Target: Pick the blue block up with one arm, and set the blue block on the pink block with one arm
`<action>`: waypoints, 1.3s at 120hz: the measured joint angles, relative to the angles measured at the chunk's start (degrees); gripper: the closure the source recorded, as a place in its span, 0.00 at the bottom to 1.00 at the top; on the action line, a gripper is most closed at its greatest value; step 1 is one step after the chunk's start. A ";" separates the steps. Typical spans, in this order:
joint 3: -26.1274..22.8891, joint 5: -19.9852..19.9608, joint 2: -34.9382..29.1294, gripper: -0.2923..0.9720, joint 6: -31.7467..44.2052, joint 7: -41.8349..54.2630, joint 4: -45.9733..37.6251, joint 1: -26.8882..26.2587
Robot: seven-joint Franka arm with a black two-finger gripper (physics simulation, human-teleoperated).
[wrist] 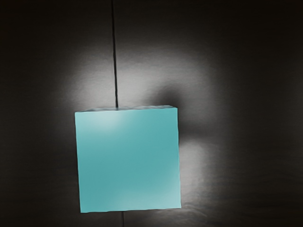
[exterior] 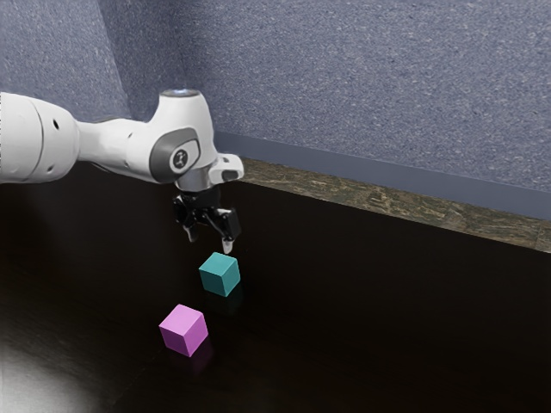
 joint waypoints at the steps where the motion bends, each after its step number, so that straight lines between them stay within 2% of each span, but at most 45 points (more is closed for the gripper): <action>1: 0.00 -0.03 0.14 0.23 0.24 0.05 -0.12 0.09; 28: -0.12 -0.08 3.37 0.23 4.71 1.22 -0.88 2.70; 156: -0.35 -1.13 7.92 0.23 8.22 2.67 0.14 0.81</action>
